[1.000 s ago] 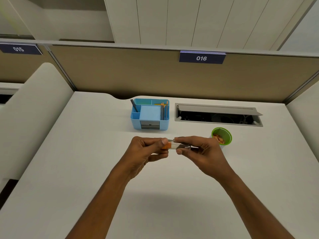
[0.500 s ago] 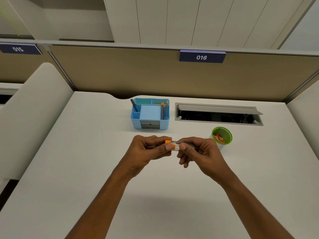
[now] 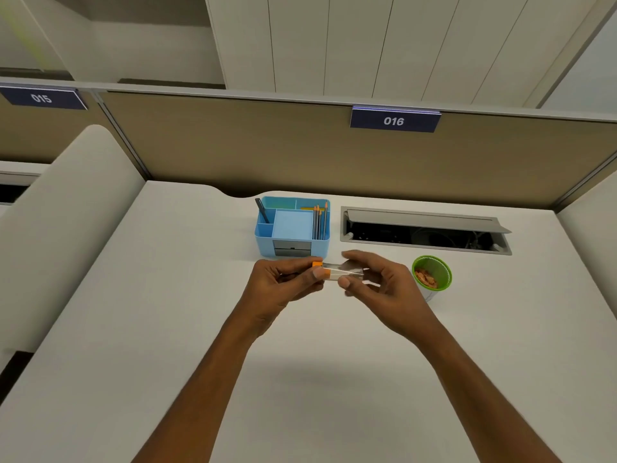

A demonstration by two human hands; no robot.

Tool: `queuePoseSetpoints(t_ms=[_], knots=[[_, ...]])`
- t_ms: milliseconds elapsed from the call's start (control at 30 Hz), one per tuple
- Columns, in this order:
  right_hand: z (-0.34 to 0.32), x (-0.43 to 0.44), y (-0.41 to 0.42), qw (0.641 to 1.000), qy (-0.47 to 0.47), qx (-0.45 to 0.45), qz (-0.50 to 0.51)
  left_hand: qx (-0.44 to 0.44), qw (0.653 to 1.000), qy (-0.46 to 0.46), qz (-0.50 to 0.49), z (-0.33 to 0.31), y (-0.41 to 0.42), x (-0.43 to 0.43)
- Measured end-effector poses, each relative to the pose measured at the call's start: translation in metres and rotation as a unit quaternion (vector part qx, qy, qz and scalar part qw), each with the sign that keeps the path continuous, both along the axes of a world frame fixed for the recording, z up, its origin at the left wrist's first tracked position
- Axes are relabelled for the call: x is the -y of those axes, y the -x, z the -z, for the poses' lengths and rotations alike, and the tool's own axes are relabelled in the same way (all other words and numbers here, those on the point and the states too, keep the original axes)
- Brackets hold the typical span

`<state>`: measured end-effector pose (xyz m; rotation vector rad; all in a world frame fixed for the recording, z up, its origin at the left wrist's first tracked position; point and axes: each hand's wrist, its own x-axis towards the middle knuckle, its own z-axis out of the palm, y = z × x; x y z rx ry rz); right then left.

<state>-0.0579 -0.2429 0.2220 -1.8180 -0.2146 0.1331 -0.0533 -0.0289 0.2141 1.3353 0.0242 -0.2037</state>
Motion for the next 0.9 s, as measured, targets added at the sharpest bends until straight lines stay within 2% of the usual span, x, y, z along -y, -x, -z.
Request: queuePoseSetpoints(t_ms=[167, 233, 300, 367, 433, 567, 700, 900], knots=[[0.005, 0.002, -0.02, 0.986, 0.116, 0.118, 0.026, 0.004, 1.0, -0.013, -0.022, 0.015, -0.021, -0.01], [0.01, -0.002, -0.031, 0.985, 0.118, 0.125, 0.036, 0.01, 0.999, -0.02, -0.036, 0.021, -0.029, -0.01], [0.017, -0.005, -0.045, 0.988, 0.092, 0.116, 0.053, 0.036, 0.992, -0.088, -0.08, 0.03, -0.036, -0.009], [0.025, -0.008, -0.061, 0.988, 0.084, 0.104, 0.072, 0.079, 0.959, -0.235, -0.136, 0.051, -0.043, -0.012], [0.034, -0.014, -0.079, 0.986, 0.098, 0.104, 0.088, 0.102, 0.923, -0.341, -0.149, 0.075, -0.045, -0.015], [0.051, -0.028, -0.112, 0.978, 0.149, 0.103, 0.103, 0.079, 0.872, -0.479, -0.057, 0.128, -0.052, -0.019], [0.071, -0.047, -0.142, 0.971, 0.191, 0.092, 0.109, 0.075, 0.824, -0.559, -0.053, 0.171, -0.059, -0.029], [0.101, -0.069, -0.177, 0.971, 0.206, 0.06, 0.103, 0.067, 0.798, -0.599, -0.032, 0.222, -0.063, -0.037]])
